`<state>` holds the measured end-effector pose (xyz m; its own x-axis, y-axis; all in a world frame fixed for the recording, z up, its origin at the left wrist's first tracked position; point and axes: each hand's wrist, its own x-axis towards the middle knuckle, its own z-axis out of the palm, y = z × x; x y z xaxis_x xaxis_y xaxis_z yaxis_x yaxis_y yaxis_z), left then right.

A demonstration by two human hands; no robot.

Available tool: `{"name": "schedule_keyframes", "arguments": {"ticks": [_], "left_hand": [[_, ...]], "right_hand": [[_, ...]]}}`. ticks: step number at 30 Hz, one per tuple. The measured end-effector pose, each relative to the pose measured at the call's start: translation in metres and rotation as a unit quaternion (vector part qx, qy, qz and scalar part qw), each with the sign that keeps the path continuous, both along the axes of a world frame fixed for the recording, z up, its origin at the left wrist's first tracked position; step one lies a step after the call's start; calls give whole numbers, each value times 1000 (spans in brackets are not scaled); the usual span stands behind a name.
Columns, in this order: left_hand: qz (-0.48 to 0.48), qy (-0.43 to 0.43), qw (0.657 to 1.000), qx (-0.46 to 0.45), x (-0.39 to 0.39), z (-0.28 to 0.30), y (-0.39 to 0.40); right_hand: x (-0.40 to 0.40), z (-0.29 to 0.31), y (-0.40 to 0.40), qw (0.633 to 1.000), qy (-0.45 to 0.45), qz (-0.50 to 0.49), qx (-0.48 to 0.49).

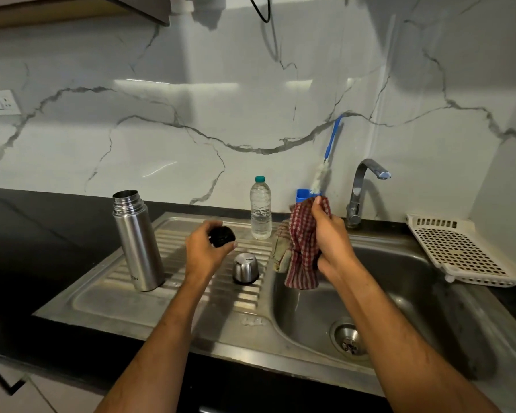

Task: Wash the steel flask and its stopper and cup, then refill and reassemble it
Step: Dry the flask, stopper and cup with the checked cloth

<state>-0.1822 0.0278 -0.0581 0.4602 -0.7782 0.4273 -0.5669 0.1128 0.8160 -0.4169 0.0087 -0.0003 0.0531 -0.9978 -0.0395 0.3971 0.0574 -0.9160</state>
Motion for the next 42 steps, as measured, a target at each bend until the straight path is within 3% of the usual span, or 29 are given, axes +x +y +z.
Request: {"name": "schedule_keyframes", "arguments": {"ticks": [6,13,16,19,23,25,28,34,36,38,42], "left_hand": [[-110,61,987,-98,-73,41,-6],[-183,73,973,-123,-175,34,-26],[-172,68,975,-126,-198,29,-37],[-189,10,978,-89,-209,28,-48],[-232,-94,968,-33,-209,23,-67],[-279,-53,959,-20,-213,15,-69],[-330,81,940,-9,-217,-2,-72],[-318,170,933,0,-232,-17,-72],[-297,229,926,43,-236,-16,-73],[-279,243,926,69,-237,-18,-73],[-210,7,975,-77,-233,-18,-71]], "right_hand": [[-19,2,-3,993,-114,15,-25],[-36,-4,-13,982,-165,10,-96],[-51,-9,-23,990,-86,-15,-107],[-68,-25,-44,986,38,-114,-113],[-88,-45,-49,976,60,-171,-119],[-93,-52,-52,960,123,-199,-155],[-98,-57,-54,920,238,-241,-199],[-97,-68,-53,828,384,-287,-291],[-99,-71,-56,805,406,-288,-322],[-100,-74,-59,820,397,-271,-310],[-96,-68,-60,931,276,-180,-157]]}}
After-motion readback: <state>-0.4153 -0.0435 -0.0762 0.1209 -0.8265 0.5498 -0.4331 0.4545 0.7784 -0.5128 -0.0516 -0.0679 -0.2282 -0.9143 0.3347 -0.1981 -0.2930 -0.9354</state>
